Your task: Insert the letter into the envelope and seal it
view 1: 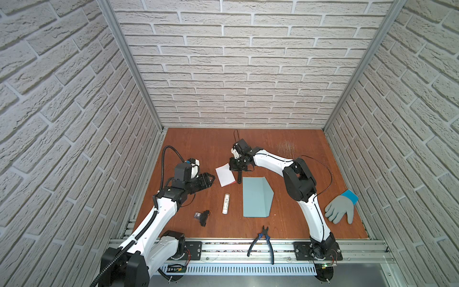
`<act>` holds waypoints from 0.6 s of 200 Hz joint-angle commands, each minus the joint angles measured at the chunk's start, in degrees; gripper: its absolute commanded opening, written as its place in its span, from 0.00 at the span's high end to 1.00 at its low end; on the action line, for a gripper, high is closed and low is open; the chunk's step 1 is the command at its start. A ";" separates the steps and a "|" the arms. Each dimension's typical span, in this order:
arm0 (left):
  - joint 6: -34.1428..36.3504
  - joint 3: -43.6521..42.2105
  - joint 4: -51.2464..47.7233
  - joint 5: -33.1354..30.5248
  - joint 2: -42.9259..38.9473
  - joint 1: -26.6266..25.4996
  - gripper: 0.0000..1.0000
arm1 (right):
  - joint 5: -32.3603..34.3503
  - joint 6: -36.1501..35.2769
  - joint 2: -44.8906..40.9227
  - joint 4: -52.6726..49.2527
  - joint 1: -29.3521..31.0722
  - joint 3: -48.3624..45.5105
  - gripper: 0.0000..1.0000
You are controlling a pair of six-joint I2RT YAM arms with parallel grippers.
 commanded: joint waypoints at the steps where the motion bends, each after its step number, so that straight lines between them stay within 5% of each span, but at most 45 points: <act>1: 0.89 0.69 -0.76 -0.69 -3.80 0.75 0.41 | -0.66 0.76 -8.97 2.97 1.01 -1.88 0.94; 53: 0.16 0.82 -2.43 1.09 -13.17 1.11 0.39 | 0.97 2.27 -23.95 5.44 2.42 -10.57 0.94; 120: -10.88 -5.43 14.95 10.18 -22.11 1.01 0.33 | 1.90 5.29 -44.56 7.84 4.09 -26.69 0.94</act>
